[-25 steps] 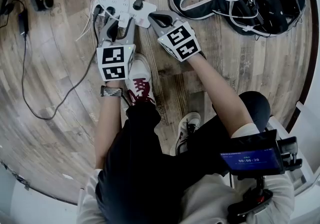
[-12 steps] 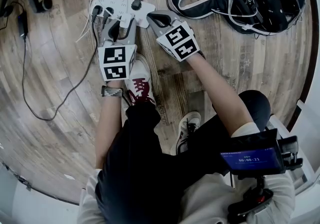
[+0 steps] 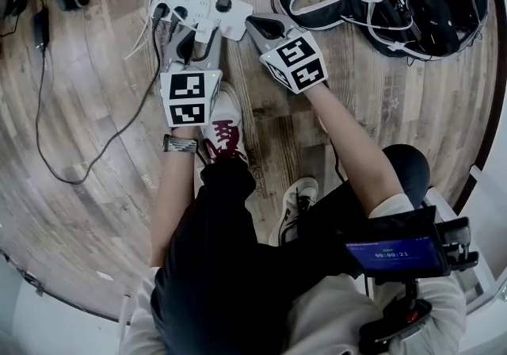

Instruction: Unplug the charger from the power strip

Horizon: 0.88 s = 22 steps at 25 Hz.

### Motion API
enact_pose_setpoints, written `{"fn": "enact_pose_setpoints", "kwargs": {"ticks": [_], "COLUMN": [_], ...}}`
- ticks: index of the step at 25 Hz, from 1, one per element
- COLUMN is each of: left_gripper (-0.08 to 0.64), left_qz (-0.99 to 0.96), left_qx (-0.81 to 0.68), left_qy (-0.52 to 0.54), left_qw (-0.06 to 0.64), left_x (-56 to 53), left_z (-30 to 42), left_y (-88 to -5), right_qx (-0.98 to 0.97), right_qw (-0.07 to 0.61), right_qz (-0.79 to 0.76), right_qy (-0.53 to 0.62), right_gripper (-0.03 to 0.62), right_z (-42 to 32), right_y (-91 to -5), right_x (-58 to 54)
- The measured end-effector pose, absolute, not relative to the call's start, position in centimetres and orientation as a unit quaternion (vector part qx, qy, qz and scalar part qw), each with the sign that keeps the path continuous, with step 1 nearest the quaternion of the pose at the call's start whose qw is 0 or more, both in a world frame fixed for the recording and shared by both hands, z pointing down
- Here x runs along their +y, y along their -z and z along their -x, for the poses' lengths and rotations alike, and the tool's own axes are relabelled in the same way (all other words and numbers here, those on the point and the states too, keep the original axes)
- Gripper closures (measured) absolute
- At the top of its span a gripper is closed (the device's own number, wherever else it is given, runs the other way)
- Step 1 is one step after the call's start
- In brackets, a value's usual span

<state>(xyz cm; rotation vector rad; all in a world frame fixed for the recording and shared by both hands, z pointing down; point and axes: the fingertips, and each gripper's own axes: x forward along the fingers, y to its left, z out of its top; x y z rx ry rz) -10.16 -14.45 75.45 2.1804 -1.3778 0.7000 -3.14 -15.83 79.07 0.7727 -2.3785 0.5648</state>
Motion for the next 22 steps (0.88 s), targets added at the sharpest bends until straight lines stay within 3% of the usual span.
{"fn": "enact_pose_setpoints", "kwargs": {"ticks": [22], "left_gripper": [0.419], "left_qz": [-0.781], "left_qx": [-0.555], "left_qy": [-0.206], "left_qw": [0.197], "left_x": [-14.6], "left_z": [11.6], "left_y": [-69.4], "right_qx": [-0.917], "right_qw": [0.196], "right_qz": [-0.323], "right_qy": [-0.127], "right_gripper": [0.594], "right_z": [3.4], "right_y": [-68.7], "right_x": [-17.5]}}
